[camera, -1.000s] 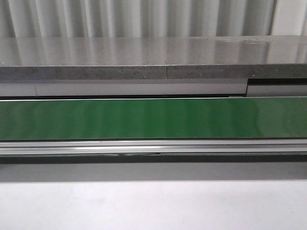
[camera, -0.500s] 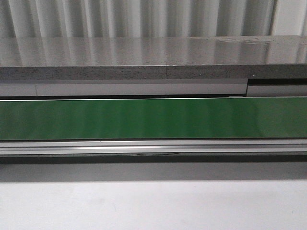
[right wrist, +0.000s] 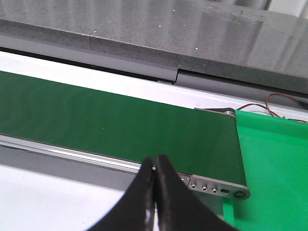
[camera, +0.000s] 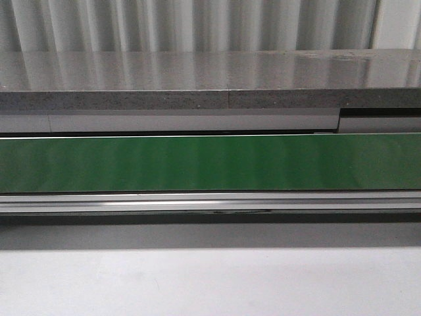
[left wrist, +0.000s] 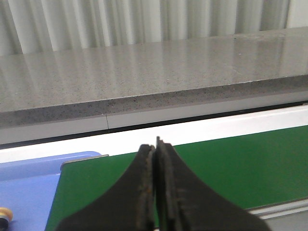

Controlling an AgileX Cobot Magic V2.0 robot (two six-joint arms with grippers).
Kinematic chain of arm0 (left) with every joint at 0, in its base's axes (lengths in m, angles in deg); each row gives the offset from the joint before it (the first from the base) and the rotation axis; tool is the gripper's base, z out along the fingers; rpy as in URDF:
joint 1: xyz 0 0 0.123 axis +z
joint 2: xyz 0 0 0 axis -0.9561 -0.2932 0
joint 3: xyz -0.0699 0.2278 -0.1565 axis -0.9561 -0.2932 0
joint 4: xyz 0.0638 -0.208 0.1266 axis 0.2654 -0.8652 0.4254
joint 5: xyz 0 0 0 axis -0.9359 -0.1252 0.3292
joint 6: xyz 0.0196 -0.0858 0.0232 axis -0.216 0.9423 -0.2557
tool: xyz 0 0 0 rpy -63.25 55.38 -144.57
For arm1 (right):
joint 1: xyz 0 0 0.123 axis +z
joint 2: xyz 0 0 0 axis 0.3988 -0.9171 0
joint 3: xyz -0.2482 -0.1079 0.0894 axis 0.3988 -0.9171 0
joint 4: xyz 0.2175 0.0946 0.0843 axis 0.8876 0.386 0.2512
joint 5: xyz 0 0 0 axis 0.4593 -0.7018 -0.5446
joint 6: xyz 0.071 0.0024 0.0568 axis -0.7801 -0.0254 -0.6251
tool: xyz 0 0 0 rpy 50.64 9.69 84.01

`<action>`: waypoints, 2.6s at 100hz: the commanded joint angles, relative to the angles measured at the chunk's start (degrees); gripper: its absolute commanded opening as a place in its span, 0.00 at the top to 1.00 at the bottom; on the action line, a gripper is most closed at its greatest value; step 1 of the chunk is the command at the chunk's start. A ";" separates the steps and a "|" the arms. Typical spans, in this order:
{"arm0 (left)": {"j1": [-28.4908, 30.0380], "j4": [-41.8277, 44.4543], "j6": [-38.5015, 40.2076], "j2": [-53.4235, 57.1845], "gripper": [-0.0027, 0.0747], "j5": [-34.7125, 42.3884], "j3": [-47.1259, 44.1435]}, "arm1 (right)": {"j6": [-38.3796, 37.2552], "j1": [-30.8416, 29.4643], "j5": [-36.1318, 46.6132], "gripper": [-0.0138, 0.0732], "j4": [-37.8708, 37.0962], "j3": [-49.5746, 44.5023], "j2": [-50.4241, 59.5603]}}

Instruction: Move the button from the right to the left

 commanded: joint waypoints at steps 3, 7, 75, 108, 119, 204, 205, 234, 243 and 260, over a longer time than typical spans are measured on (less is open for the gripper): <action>-0.06 2.29 4.58 -0.29 0.99 6.96 -0.43 | 0.44 0.13 4.68 0.92 0.37 1.35 -0.82; 0.19 6.07 8.62 -0.24 0.99 6.96 -0.98 | 0.44 0.13 4.68 0.92 0.37 1.35 -0.82; 1.65 10.49 15.18 15.13 0.99 3.50 -13.47 | 0.44 0.13 4.68 0.92 0.37 1.35 -0.81; 1.40 10.49 15.18 15.13 0.99 4.27 -13.47 | 0.44 0.13 4.68 0.92 0.37 1.35 -0.81; 1.40 10.49 15.18 15.13 0.99 4.27 -13.47 | 0.44 0.13 4.68 0.92 0.37 1.35 -0.81; 1.40 10.49 15.18 15.13 0.99 4.27 -13.47 | -0.08 0.00 10.17 0.92 0.37 -0.75 -0.81; 1.40 10.49 15.18 15.13 0.99 4.27 -13.47 | -0.28 -0.07 11.46 0.92 0.37 -0.95 -0.81; 1.40 10.49 15.18 15.13 0.99 4.27 -13.47 | -22.50 -0.13 39.35 0.92 -14.09 -14.97 -0.81; 1.40 10.49 15.18 15.13 0.99 4.27 -13.47 | -22.84 -0.13 41.16 0.92 -13.75 -18.46 -0.77; 1.40 10.49 15.18 15.13 0.99 4.27 -13.47 | -22.84 -0.13 38.45 0.92 -12.84 -22.24 1.72</action>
